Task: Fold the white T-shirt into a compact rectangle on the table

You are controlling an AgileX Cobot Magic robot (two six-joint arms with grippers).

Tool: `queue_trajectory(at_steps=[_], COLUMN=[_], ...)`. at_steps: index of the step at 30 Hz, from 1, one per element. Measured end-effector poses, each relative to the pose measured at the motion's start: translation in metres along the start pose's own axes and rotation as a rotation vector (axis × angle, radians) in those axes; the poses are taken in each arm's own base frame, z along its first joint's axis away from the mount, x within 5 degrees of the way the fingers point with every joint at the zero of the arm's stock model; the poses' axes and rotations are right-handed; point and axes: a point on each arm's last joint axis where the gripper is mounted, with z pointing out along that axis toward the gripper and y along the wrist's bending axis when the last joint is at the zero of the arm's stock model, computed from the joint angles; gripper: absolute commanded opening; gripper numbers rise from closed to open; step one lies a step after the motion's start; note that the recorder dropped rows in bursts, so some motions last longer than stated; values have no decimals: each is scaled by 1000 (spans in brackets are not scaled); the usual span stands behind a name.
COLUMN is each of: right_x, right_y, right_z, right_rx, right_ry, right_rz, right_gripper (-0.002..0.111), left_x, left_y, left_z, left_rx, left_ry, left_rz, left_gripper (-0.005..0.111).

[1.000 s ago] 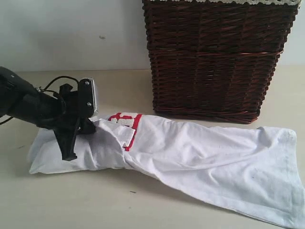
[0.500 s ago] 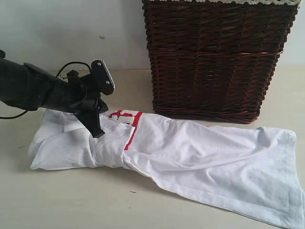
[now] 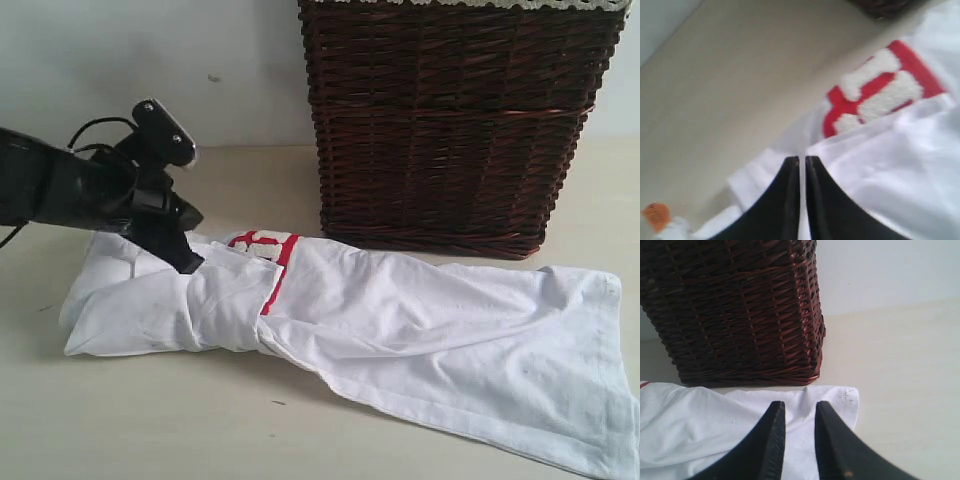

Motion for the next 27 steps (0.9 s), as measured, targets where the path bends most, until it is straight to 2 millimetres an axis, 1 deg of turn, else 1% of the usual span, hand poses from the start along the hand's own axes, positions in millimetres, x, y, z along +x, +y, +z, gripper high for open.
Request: queue_trajectory(at_steps=[2, 4, 5, 7, 10, 13, 15, 18, 21, 24, 27], right_x=[0, 0, 0, 0, 0, 0, 0, 0, 0, 0, 0], right_y=[0, 0, 0, 0, 0, 0, 0, 0, 0, 0, 0], right_z=[0, 0, 0, 0, 0, 0, 0, 0, 0, 0, 0], right_rx=[0, 0, 0, 0, 0, 0, 0, 0, 0, 0, 0], right_ry=[0, 0, 0, 0, 0, 0, 0, 0, 0, 0, 0], right_rz=[0, 0, 0, 0, 0, 0, 0, 0, 0, 0, 0], right_gripper=[22, 22, 22, 22, 22, 22, 22, 22, 22, 22, 22], left_x=[4, 6, 7, 15, 33, 47, 48, 52, 58, 67, 70], left_y=[-11, -22, -25, -29, -26, -22, -21, -25, -33, -47, -64], left_z=[-7, -10, -9, 0, 22, 41, 42, 39, 29, 16, 4], left_rx=[123, 237, 267, 302, 270, 235, 232, 247, 296, 403, 553], left_ry=[-45, -79, -84, -57, 36, 109, 119, 135, 142, 145, 116], left_rz=[-11, 22, 40, 65, 90, 117, 148, 184, 214, 259, 270], left_gripper=[7, 7, 7, 7, 7, 7, 7, 7, 7, 7, 7])
